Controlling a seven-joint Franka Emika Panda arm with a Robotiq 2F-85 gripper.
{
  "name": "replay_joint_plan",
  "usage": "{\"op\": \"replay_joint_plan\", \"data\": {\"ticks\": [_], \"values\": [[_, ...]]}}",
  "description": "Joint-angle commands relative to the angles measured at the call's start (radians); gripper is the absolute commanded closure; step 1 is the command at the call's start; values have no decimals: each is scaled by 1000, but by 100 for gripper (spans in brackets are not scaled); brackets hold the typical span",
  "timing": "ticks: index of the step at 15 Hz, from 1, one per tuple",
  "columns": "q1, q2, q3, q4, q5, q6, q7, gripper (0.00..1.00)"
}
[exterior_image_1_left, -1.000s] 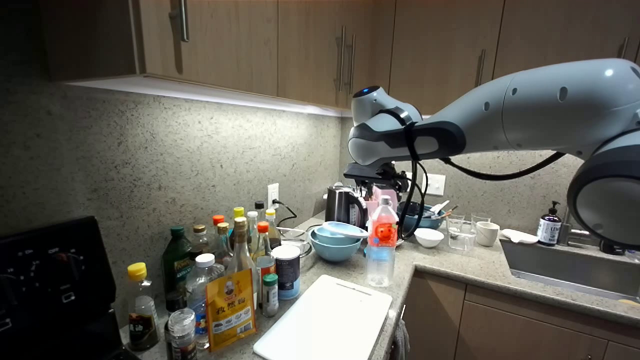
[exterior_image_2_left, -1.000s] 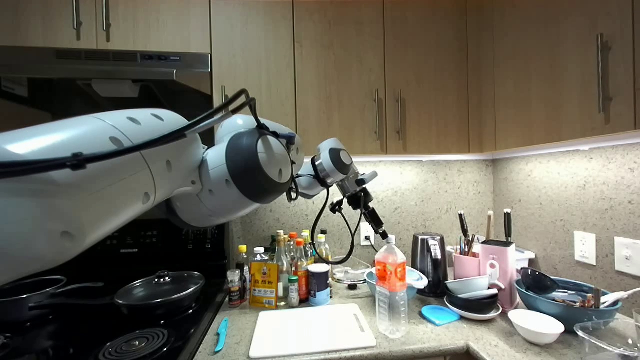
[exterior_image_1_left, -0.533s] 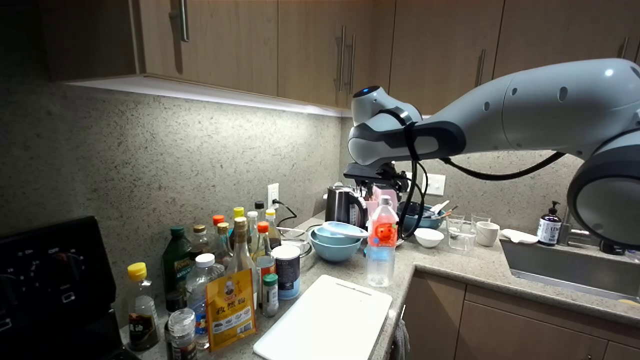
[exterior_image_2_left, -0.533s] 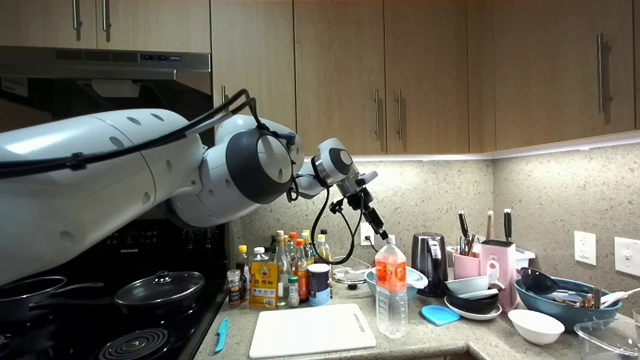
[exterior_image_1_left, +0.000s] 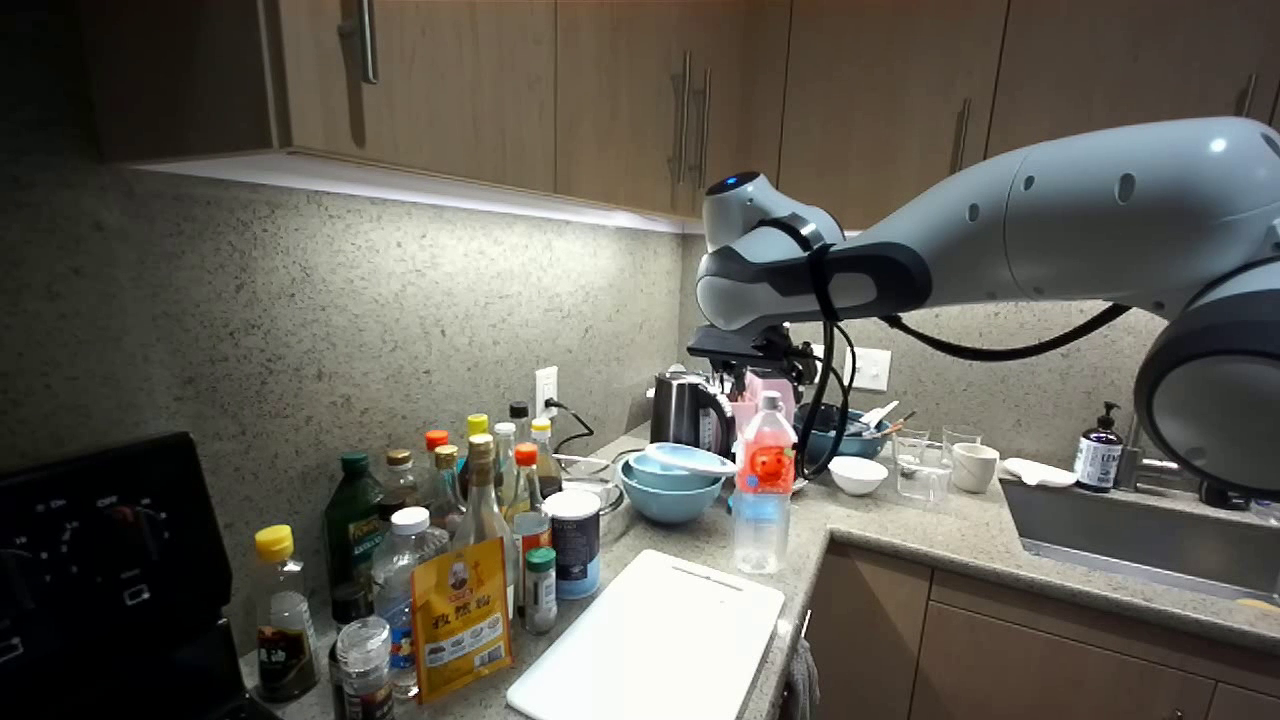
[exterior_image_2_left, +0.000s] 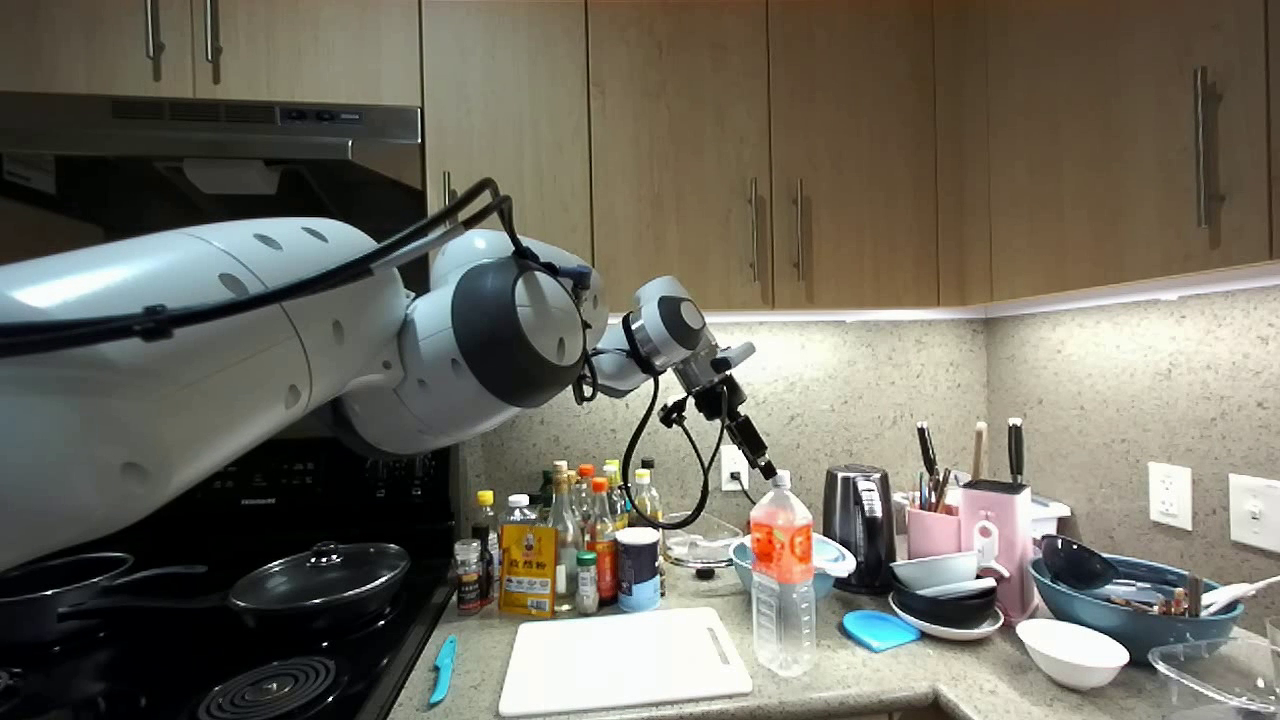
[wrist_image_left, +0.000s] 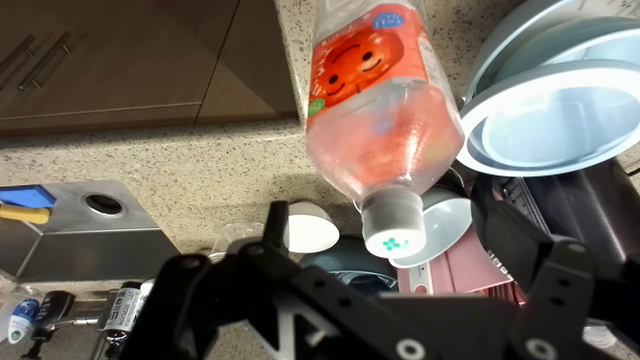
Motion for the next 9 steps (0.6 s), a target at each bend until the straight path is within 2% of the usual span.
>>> {"op": "replay_joint_plan", "data": {"ticks": [1, 8, 9], "values": [[0, 0, 0, 0, 0, 0, 0, 0], [-2, 1, 2, 1, 3, 7, 0, 0], [-3, 2, 2, 2, 4, 10, 5, 15]]}}
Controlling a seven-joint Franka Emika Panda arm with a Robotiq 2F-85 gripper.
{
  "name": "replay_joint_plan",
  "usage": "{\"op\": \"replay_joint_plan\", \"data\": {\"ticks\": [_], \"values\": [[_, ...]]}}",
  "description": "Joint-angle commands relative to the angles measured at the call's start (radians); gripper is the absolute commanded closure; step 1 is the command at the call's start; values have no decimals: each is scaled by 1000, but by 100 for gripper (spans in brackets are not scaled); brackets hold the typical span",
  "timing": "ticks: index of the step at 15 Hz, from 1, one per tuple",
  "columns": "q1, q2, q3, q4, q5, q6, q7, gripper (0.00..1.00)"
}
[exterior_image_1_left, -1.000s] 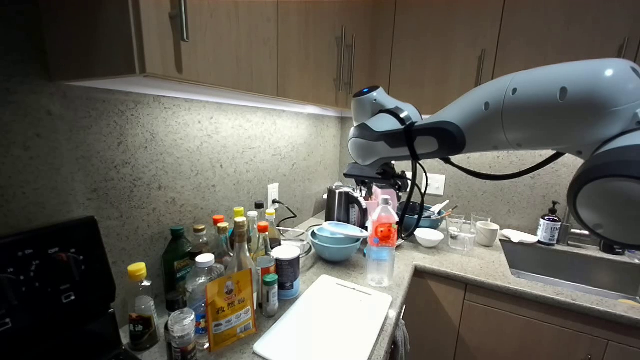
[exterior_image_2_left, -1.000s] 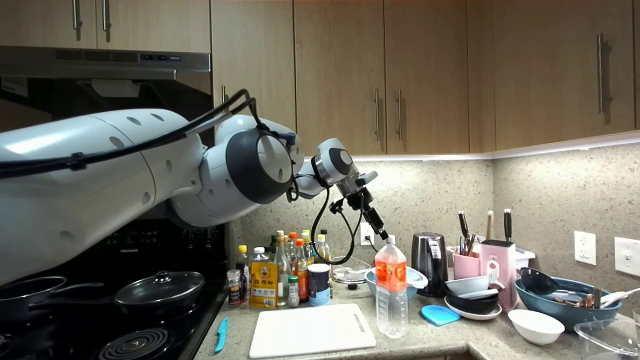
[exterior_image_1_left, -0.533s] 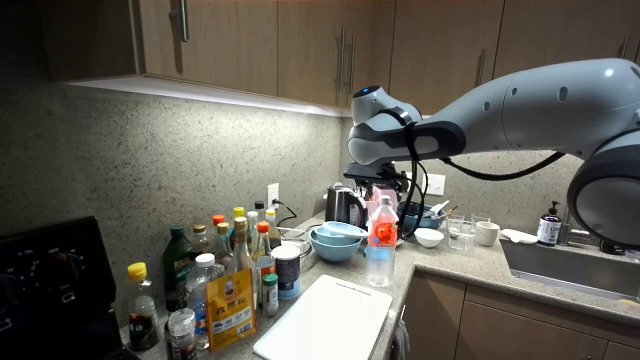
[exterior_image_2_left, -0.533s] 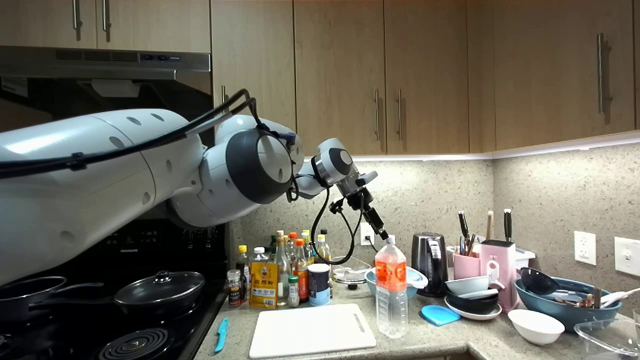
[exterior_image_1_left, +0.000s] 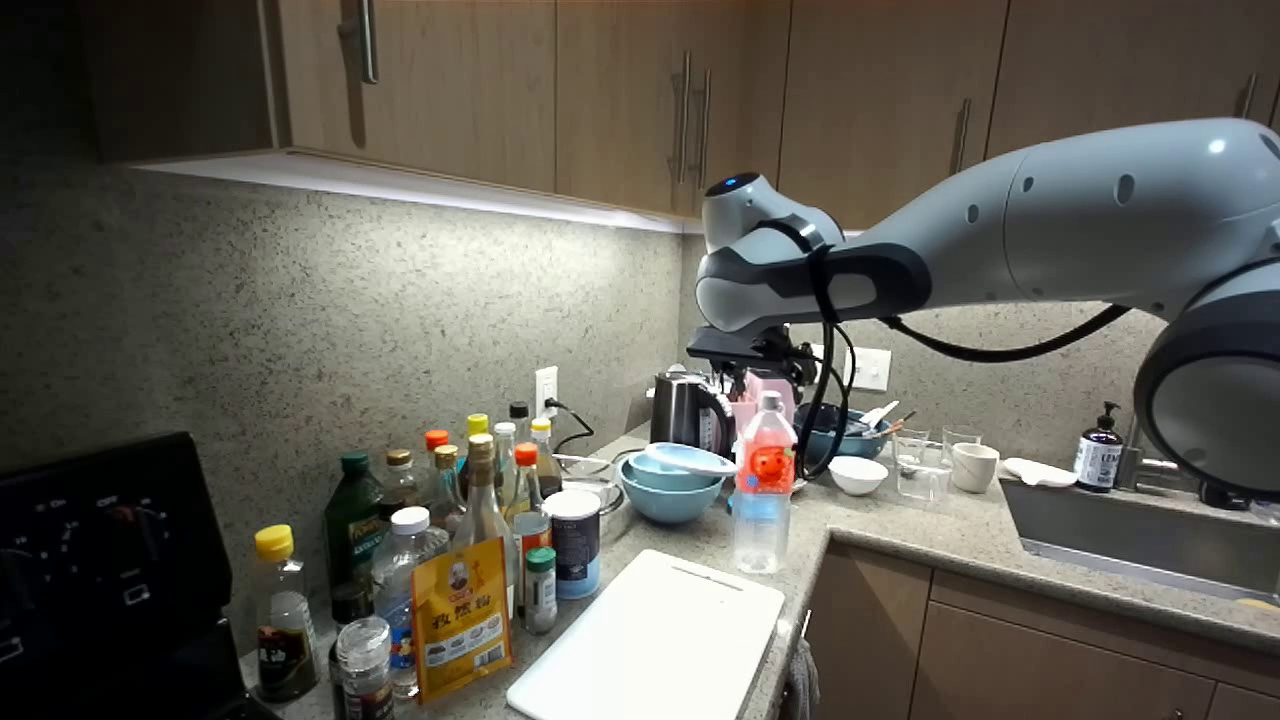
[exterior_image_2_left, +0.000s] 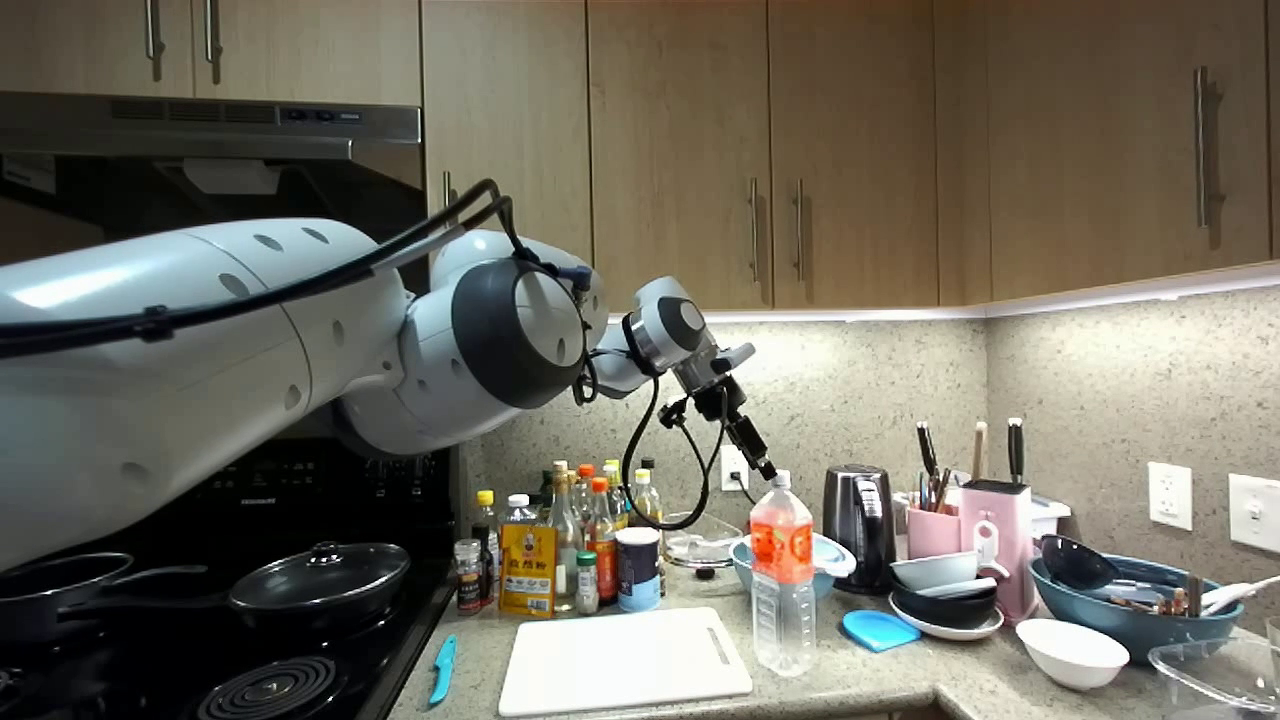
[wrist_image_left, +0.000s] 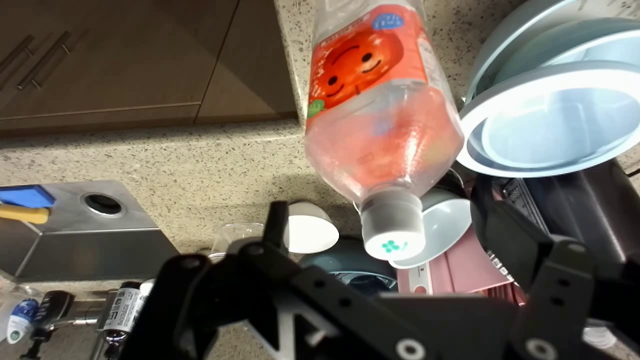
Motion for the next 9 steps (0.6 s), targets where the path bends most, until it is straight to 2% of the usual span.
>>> {"op": "replay_joint_plan", "data": {"ticks": [1, 9], "values": [[-3, 1, 2, 3, 3, 14, 3, 26], [-2, 0, 13, 0, 5, 31, -9, 79]]}}
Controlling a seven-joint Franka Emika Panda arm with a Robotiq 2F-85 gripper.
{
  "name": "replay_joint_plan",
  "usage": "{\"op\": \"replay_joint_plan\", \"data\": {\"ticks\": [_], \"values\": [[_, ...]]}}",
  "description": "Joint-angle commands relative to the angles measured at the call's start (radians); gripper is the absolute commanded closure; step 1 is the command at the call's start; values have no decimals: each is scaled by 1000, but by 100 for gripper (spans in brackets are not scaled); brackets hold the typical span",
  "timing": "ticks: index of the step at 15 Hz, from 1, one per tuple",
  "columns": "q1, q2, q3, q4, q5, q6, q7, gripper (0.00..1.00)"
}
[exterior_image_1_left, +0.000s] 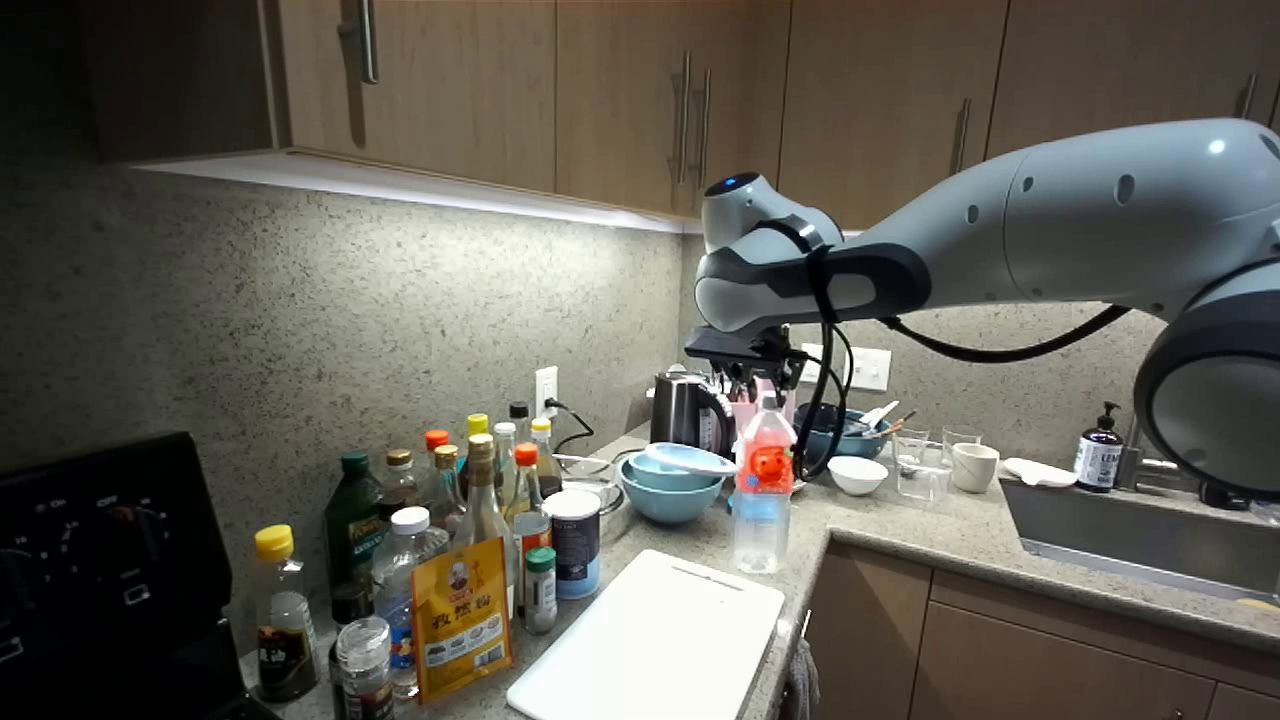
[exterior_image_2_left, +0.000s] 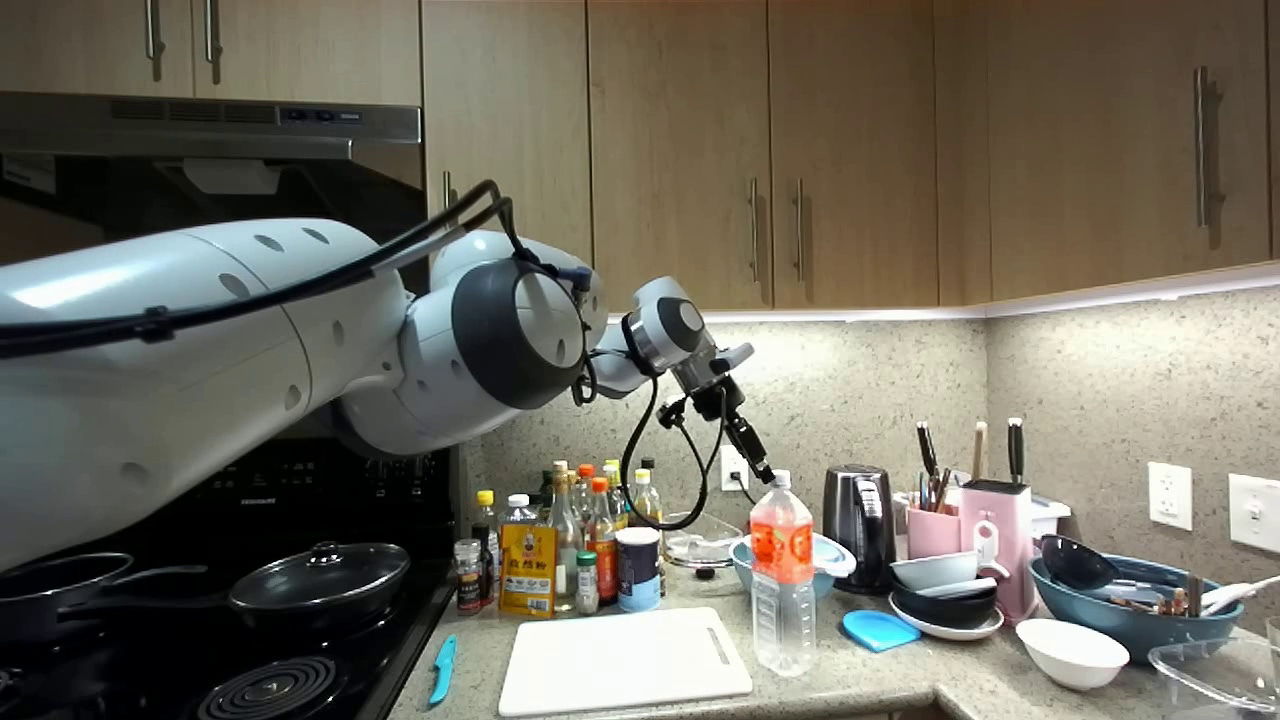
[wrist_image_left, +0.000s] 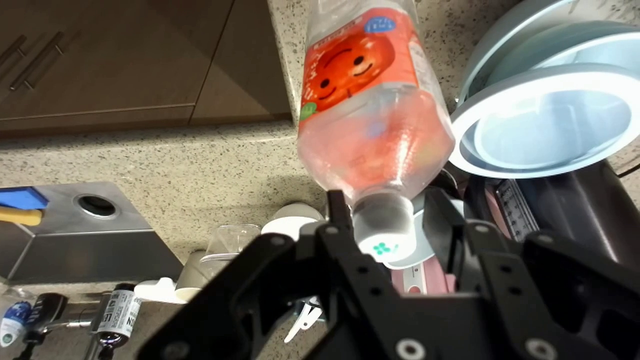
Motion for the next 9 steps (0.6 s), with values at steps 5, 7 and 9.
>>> {"op": "replay_joint_plan", "data": {"ticks": [5, 7, 9], "values": [[3, 0, 4, 0, -2, 5, -1, 75], [5, 1, 3, 0, -2, 5, -2, 63], [6, 1, 3, 0, -2, 5, -2, 52]]}}
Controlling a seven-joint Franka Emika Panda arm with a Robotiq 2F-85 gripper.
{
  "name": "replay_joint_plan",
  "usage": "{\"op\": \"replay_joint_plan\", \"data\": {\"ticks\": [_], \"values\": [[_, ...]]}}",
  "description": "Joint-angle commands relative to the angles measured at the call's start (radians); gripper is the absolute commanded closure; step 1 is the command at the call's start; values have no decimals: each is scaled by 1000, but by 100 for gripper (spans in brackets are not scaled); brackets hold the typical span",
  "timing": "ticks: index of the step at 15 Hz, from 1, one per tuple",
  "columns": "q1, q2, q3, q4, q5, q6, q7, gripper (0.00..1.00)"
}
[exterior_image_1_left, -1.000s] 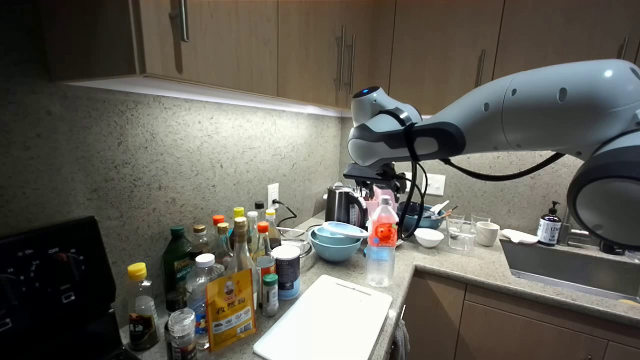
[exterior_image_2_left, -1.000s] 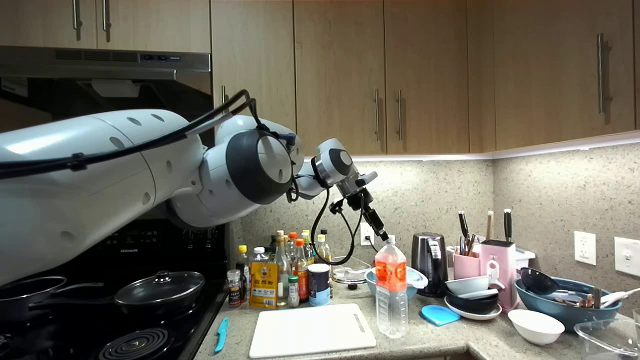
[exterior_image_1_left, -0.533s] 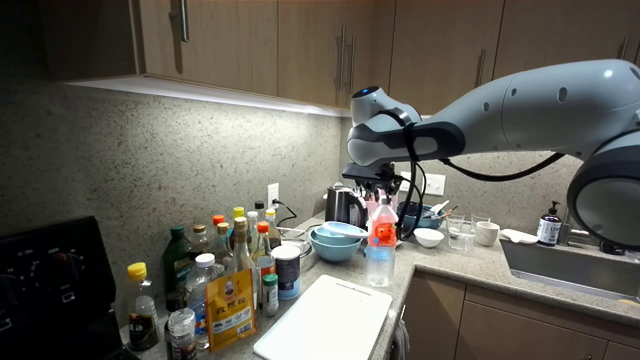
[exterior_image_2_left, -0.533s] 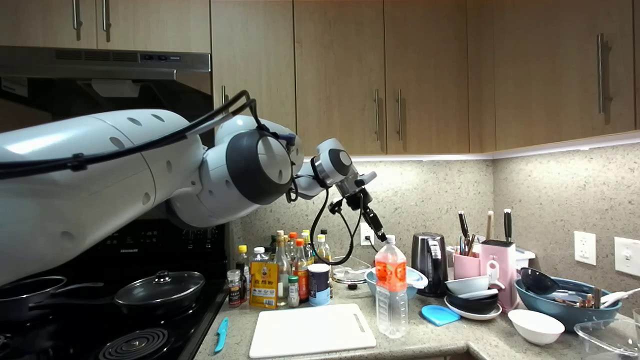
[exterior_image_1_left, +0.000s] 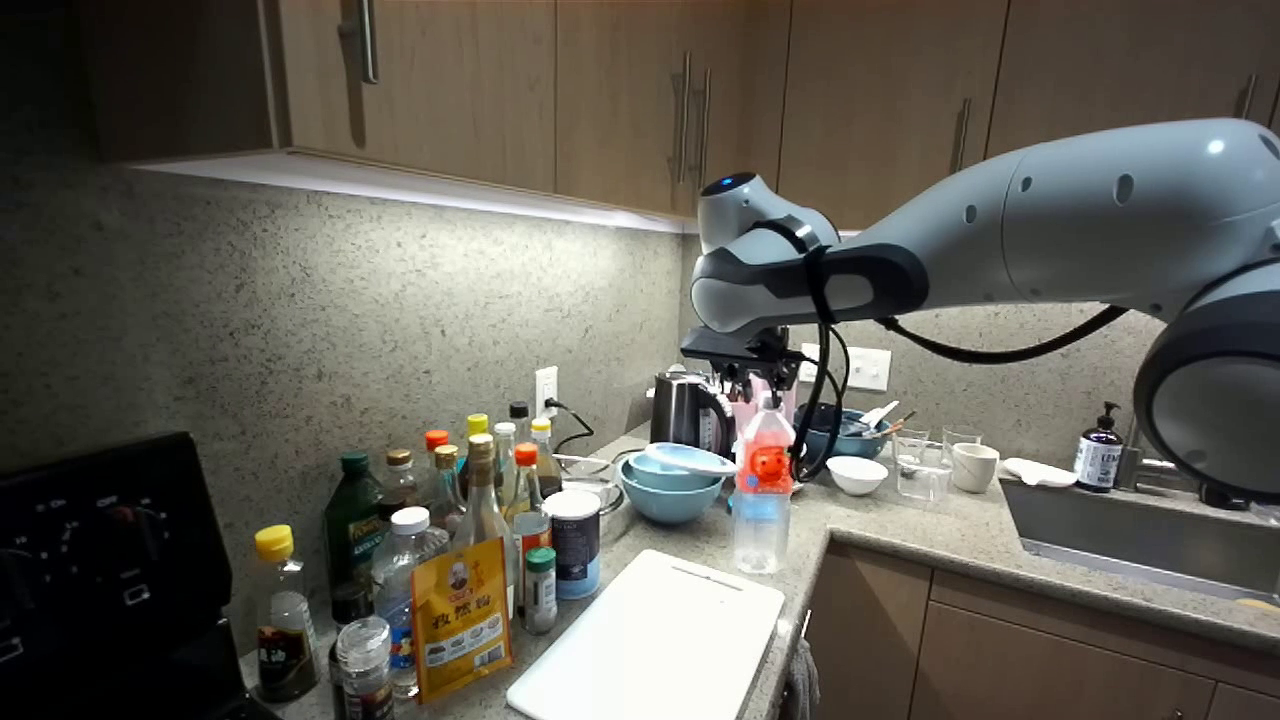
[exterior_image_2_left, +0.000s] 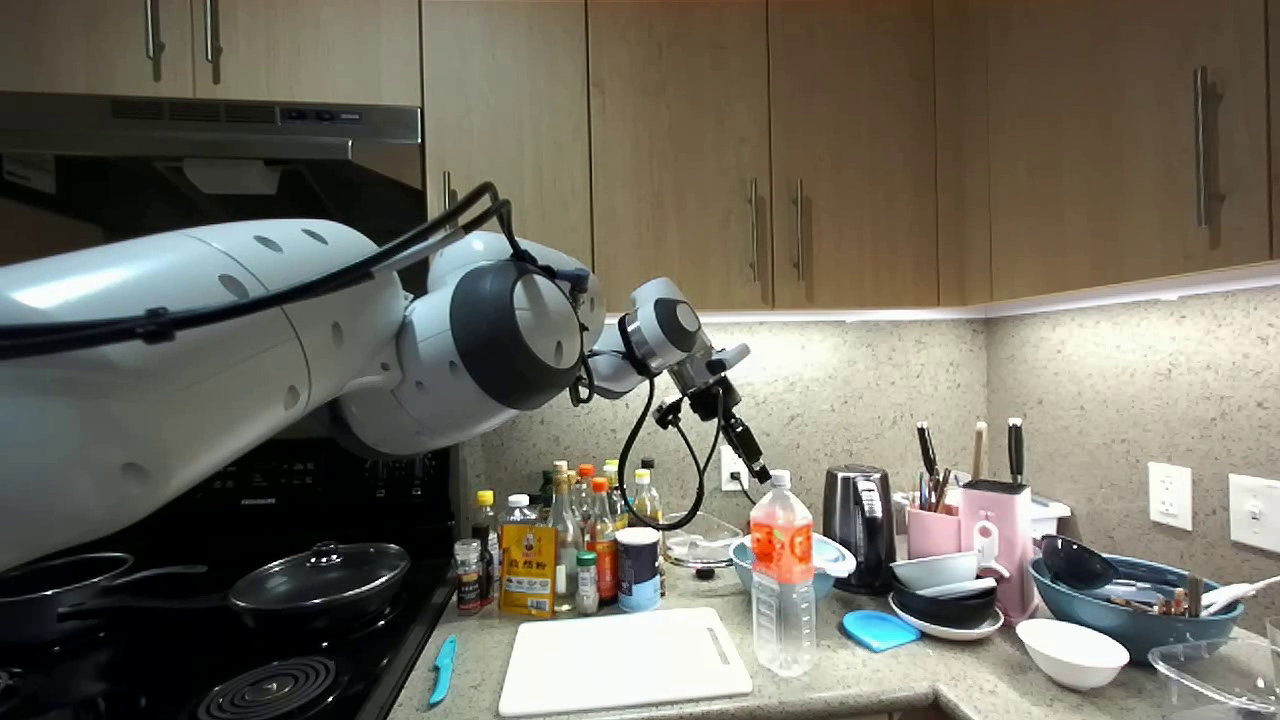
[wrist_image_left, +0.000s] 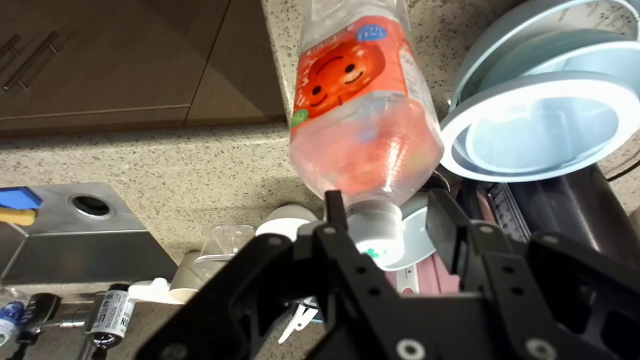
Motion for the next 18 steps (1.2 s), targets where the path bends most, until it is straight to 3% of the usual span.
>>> {"op": "replay_joint_plan", "data": {"ticks": [1, 5, 6, 11, 18], "values": [[0, 0, 0, 0, 0, 0, 0, 52], [0, 0, 0, 0, 0, 0, 0, 52], [0, 0, 0, 0, 0, 0, 0, 27], [-13, -5, 15, 30, 40, -51, 74, 2], [-36, -2, 15, 76, 88, -60, 197, 0]]}}
